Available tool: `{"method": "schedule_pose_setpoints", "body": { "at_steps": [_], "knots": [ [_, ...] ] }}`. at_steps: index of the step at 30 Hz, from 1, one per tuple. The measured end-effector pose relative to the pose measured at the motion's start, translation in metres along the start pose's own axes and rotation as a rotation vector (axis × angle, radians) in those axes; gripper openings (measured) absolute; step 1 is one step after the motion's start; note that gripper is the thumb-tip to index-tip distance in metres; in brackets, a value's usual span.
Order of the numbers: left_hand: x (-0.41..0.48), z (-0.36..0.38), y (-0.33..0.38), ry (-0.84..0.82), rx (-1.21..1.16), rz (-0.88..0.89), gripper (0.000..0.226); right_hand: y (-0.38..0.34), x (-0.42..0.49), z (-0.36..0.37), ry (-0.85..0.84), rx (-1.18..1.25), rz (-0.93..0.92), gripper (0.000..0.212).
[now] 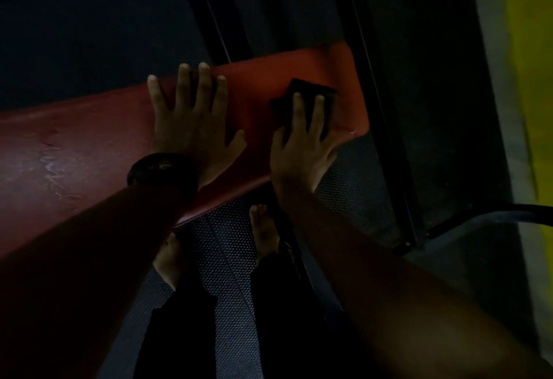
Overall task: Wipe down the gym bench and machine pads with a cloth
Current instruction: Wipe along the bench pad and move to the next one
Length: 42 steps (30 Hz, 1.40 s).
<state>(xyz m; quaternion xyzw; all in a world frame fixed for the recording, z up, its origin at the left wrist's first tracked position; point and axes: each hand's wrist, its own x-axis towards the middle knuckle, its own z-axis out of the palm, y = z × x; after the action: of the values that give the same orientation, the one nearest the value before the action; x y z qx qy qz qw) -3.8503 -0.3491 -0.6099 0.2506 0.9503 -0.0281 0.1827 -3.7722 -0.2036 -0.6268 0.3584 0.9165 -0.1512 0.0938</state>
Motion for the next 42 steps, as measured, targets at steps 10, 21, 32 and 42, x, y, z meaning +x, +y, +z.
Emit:
{"method": "schedule_pose_setpoints", "body": {
  "at_steps": [10,21,32,42],
  "knots": [
    [0.007,0.003,0.010,0.021,0.004,0.015,0.095,0.008,0.081,-0.009,-0.018,0.025,-0.007,0.067],
    [0.017,0.001,0.013,0.008,0.008,0.046,0.099,0.007,0.076,-0.014,-0.082,-0.167,-0.518,0.071],
    [0.025,0.006,0.020,0.041,0.010,0.098,0.096,0.009,0.028,0.006,0.070,-0.001,-0.055,0.058],
    [0.030,0.007,0.018,0.018,-0.004,0.172,0.097,0.027,0.105,-0.012,0.045,0.002,0.077,0.063]
  ]
}}
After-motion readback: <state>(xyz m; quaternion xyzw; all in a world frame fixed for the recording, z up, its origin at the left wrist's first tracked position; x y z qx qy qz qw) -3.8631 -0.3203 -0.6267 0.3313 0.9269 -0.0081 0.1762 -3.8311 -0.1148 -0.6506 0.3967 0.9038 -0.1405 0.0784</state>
